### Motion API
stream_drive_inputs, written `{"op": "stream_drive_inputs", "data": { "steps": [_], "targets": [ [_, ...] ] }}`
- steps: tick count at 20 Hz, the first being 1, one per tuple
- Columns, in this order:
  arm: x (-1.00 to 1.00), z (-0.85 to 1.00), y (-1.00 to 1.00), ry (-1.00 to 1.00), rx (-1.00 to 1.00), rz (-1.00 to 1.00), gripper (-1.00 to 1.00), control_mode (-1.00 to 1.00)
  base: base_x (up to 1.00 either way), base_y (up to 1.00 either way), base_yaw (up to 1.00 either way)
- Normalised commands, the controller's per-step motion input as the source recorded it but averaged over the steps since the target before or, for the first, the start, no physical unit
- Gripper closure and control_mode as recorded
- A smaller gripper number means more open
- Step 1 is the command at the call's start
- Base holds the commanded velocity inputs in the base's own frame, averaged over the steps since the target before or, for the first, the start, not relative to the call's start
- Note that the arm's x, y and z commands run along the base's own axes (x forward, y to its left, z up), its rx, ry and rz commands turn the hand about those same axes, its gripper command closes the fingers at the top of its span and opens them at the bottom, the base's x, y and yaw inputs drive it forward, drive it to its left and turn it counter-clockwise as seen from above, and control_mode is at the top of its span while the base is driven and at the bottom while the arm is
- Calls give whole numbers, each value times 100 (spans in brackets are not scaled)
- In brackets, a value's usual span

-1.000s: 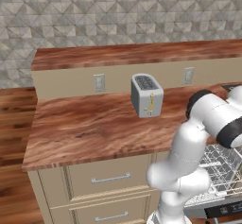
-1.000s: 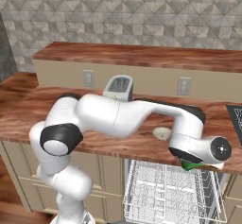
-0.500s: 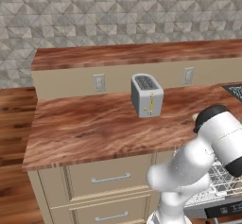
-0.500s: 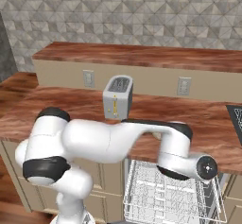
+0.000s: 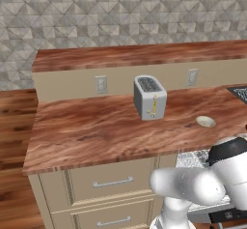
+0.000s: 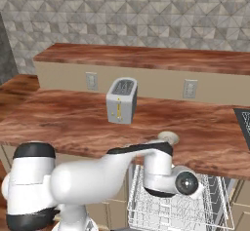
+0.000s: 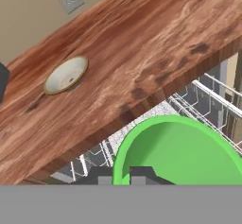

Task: Pick up the cup and bowl from the counter, place them in the dishwasher, and close the dishwasher door.

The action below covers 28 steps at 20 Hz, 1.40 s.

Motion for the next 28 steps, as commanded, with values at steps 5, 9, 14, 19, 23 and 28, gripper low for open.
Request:
{"op": "stream_drive_inputs", "data": {
  "steps": [5, 9, 14, 19, 23, 28],
  "targets": [
    [0, -32, 2, 1, 7, -11, 100, -100, 0, 0, 0],
    [0, -36, -1, 2, 14, -6, 100, -100, 0, 0, 0],
    [0, -38, -13, 3, 21, -4, 100, -100, 0, 0, 0],
    [0, -28, -12, 4, 10, -5, 100, -100, 0, 0, 0],
    [4, -21, -1, 4, 0, -5, 100, -100, 0, 0, 0],
    [15, -28, 0, 4, 0, -3, 100, -100, 0, 0, 0]
  ]
}}
